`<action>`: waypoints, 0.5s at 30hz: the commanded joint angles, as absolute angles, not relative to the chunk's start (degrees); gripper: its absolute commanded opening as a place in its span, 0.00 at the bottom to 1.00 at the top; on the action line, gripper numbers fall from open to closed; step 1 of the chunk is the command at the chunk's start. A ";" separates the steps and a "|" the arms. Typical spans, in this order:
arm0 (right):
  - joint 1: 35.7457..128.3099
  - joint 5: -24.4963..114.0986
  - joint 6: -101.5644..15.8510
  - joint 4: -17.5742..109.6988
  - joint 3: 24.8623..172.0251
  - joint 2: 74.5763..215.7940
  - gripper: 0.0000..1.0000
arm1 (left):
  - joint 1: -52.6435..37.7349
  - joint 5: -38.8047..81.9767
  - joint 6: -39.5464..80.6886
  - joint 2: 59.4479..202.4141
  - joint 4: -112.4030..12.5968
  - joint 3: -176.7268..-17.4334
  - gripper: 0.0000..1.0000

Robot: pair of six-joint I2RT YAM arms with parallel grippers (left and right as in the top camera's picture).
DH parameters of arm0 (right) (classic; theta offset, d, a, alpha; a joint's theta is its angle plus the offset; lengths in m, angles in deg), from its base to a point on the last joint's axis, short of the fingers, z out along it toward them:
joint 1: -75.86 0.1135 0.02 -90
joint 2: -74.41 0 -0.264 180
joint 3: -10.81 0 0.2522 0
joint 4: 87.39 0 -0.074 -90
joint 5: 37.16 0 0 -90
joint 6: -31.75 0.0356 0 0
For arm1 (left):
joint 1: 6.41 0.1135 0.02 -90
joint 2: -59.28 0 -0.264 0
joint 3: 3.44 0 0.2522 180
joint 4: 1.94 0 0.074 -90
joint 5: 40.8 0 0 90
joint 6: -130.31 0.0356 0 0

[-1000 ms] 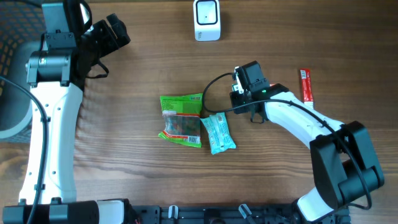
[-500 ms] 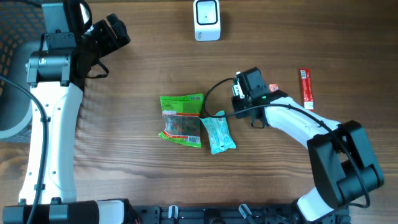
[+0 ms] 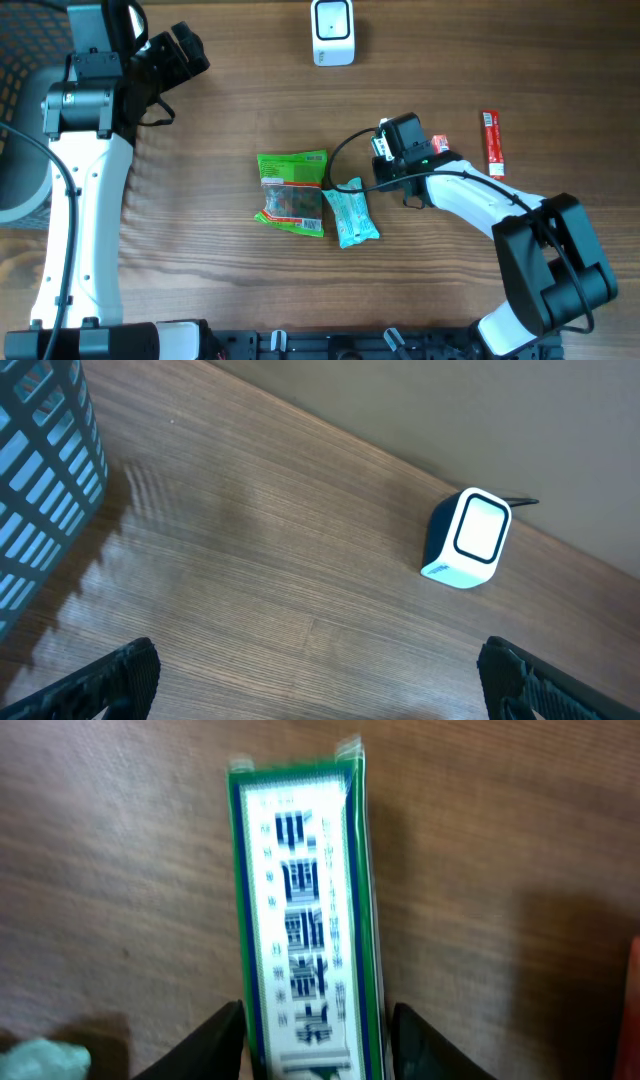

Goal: Scan the item barcode
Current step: 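Lift the white-green box with the right gripper toward the scanner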

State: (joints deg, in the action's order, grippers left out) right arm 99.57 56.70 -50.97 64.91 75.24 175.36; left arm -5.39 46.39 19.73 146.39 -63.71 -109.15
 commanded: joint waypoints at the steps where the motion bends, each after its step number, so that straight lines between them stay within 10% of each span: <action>1: 99.44 55.74 -51.99 66.20 74.76 176.32 0.44 | -5.43 47.38 20.60 146.61 -63.62 -109.15 1.00; 15: 99.48 55.30 -53.59 57.55 80.05 172.08 0.28 | -5.45 47.38 20.60 146.61 -63.62 -109.15 1.00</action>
